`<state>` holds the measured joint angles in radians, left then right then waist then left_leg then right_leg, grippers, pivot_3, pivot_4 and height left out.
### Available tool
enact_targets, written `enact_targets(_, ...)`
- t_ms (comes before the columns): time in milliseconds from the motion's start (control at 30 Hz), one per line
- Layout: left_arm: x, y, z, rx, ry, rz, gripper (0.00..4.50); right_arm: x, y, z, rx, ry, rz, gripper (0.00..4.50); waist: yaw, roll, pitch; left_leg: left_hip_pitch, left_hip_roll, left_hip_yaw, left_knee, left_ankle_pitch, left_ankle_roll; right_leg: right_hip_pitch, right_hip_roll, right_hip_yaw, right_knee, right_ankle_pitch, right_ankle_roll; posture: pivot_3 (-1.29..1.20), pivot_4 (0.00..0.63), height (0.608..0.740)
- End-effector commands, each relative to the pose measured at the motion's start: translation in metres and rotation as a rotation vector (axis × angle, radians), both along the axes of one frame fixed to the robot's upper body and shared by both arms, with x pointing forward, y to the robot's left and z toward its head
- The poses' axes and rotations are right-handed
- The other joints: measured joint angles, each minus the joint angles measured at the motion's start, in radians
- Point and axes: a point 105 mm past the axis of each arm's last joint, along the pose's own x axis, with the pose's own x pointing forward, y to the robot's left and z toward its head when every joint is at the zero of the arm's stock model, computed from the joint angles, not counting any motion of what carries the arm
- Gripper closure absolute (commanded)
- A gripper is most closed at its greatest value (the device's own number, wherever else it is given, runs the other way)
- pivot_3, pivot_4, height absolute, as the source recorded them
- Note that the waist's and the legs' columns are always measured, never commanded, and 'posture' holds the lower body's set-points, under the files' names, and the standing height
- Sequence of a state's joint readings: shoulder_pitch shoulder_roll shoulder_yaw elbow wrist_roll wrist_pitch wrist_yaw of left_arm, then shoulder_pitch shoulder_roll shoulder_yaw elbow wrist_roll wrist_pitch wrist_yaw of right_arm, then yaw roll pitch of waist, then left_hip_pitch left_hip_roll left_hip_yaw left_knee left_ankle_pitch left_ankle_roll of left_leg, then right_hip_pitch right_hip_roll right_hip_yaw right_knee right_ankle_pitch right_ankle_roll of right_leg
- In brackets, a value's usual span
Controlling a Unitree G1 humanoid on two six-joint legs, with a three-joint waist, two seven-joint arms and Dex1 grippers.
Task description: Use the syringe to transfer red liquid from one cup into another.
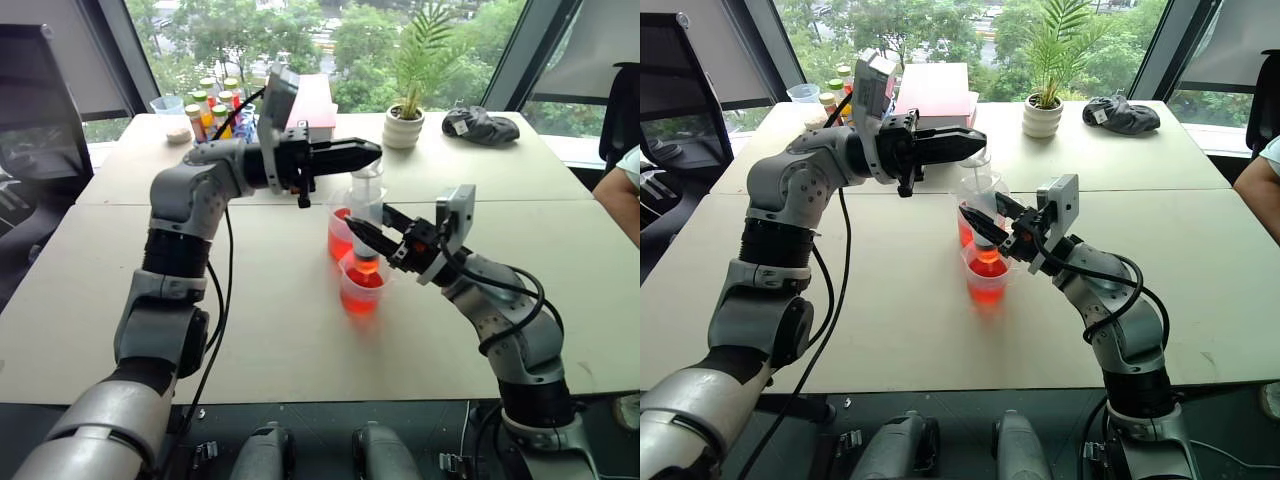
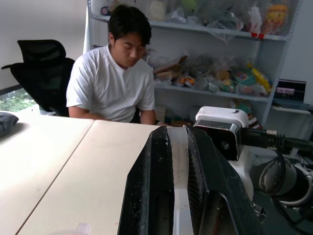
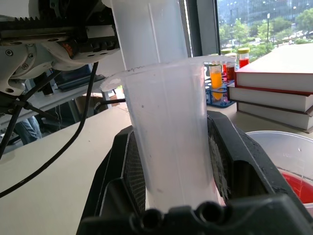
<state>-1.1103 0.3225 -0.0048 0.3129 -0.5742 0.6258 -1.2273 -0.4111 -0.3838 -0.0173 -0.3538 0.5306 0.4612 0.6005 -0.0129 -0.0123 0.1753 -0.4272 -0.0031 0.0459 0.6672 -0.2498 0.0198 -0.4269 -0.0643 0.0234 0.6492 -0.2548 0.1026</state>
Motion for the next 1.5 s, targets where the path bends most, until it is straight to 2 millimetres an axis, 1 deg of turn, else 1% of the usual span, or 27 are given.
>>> enact_targets(33,-0.008,-0.017,-0.025,0.088,0.034,-0.057,4.44,-0.013,-0.005,0.059,0.065,-0.196,-0.008,3.08,0.000,0.000,0.000,0.000,0.000,0.000,0.000,0.000,0.000,0.000,0.000,0.000,0.000,0.000,0.000,0.00,0.150,0.740)
enact_targets(100,-0.009,-0.018,-0.032,0.100,0.043,-0.061,4.44,-0.015,-0.006,0.064,0.066,-0.197,-0.007,3.08,0.000,0.000,0.000,0.000,0.000,0.000,0.000,0.000,0.000,0.000,0.000,0.000,0.000,0.000,0.000,0.00,0.150,0.740)
enact_targets(467,-0.017,-0.025,-0.049,0.118,0.098,-0.093,4.44,-0.024,-0.006,0.082,0.065,-0.190,0.013,3.08,0.001,0.000,0.000,0.000,0.000,0.000,0.000,0.000,0.000,0.000,0.000,0.000,0.000,0.000,0.000,0.00,0.150,0.740)
enact_targets(600,-0.017,-0.025,-0.050,0.117,0.109,-0.093,4.44,-0.025,-0.006,0.084,0.066,-0.181,0.020,3.08,0.001,0.000,0.000,0.000,0.000,0.000,0.000,0.000,0.000,0.000,0.000,0.000,0.000,0.000,0.000,0.00,0.150,0.740)
enact_targets(700,-0.015,-0.024,-0.045,0.100,0.125,-0.089,4.44,-0.025,-0.005,0.080,0.064,-0.163,0.025,3.08,0.001,0.000,0.000,0.000,0.000,0.000,0.000,0.000,0.000,0.000,0.000,0.000,0.000,0.000,0.000,0.00,0.150,0.740)
enact_targets(767,-0.012,-0.022,-0.039,0.079,0.134,-0.076,3.61,-0.025,-0.005,0.076,0.061,-0.149,0.029,3.08,0.002,0.000,0.000,0.000,0.000,0.000,0.000,0.000,0.000,0.000,0.000,0.000,0.000,0.000,0.000,0.00,0.150,0.740)
enact_targets(800,-0.010,-0.021,-0.034,0.067,0.136,-0.069,3.29,-0.024,-0.005,0.073,0.054,-0.140,0.030,3.08,0.003,0.000,0.000,0.000,0.000,0.000,0.000,0.000,0.000,0.000,0.000,0.000,0.000,0.000,0.000,0.00,0.150,0.740)
enact_targets(933,-0.003,-0.012,-0.021,0.038,0.110,-0.029,1.34,-0.023,-0.002,0.064,0.049,-0.108,0.035,3.08,0.001,0.000,0.000,0.000,0.000,0.000,0.000,0.000,0.000,0.000,0.000,0.000,-0.001,0.000,0.000,0.00,0.150,0.740)
enact_targets(1000,0.001,-0.004,-0.015,0.033,0.085,0.008,0.29,-0.023,-0.001,0.061,0.049,-0.093,0.040,3.08,-0.002,0.000,0.000,0.000,0.000,0.000,0.000,0.000,0.000,0.000,0.000,0.000,-0.001,0.000,0.000,0.00,0.150,0.740)
enact_targets(1033,0.003,0.005,-0.010,0.027,0.059,0.044,0.03,-0.022,-0.001,0.058,0.045,-0.082,0.041,3.08,-0.005,0.000,0.000,0.000,0.000,0.000,0.000,0.000,0.000,0.000,0.000,0.000,0.000,0.000,0.000,0.00,0.150,0.740)
enact_targets(1067,0.005,0.013,-0.006,0.021,0.044,0.069,0.03,-0.022,-0.001,0.057,0.040,-0.074,0.041,3.08,-0.007,0.000,0.000,0.000,0.001,0.000,0.000,0.000,0.000,0.000,0.001,0.000,0.000,0.000,0.000,0.00,0.150,0.740)
enact_targets(1133,0.008,0.029,-0.001,0.004,0.036,0.120,0.03,-0.019,-0.002,0.061,0.056,-0.058,0.035,3.08,-0.007,0.000,0.000,0.000,0.001,-0.001,-0.001,0.000,0.000,0.000,0.001,0.000,0.000,0.000,0.000,0.00,0.150,0.740)
enact_targets(1233,0.010,0.045,0.000,-0.002,0.048,0.170,0.03,-0.011,-0.010,0.070,0.071,-0.030,-0.008,3.08,-0.003,0.000,0.000,0.000,0.001,-0.001,-0.001,0.000,0.000,0.000,0.001,0.000,0.000,0.000,0.000,0.00,0.150,0.740)
enact_targets(1300,0.010,0.055,-0.003,0.005,0.056,0.203,0.03,0.000,-0.021,0.076,0.056,0.013,-0.080,3.08,0.000,0.000,0.000,0.000,0.001,0.000,-0.001,0.000,0.000,0.000,0.000,0.000,0.000,0.000,0.000,0.00,0.150,0.740)
enact_targets(1367,0.008,0.061,-0.009,0.023,0.063,0.218,0.03,0.009,-0.036,0.089,0.103,0.071,-0.132,3.08,0.003,0.000,0.000,0.000,0.000,0.000,0.000,0.000,0.000,0.000,-0.002,0.000,0.000,0.000,0.000,0.00,0.150,0.740)
enact_targets(1433,0.004,0.062,-0.015,0.035,0.074,0.221,0.03,0.020,-0.052,0.089,0.074,0.169,-0.205,3.08,0.006,0.000,0.000,0.000,0.000,0.000,0.000,0.000,0.000,0.000,-0.003,-0.001,-0.001,0.000,0.000,0.00,0.150,0.740)
enact_targets(1500,0.001,0.062,-0.022,0.053,0.079,0.218,0.03,0.029,-0.069,0.082,0.023,0.286,-0.280,3.08,0.006,0.000,0.000,0.000,-0.001,0.000,0.000,0.000,0.000,0.000,-0.007,-0.001,-0.001,0.000,0.000,0.00,0.150,0.740)
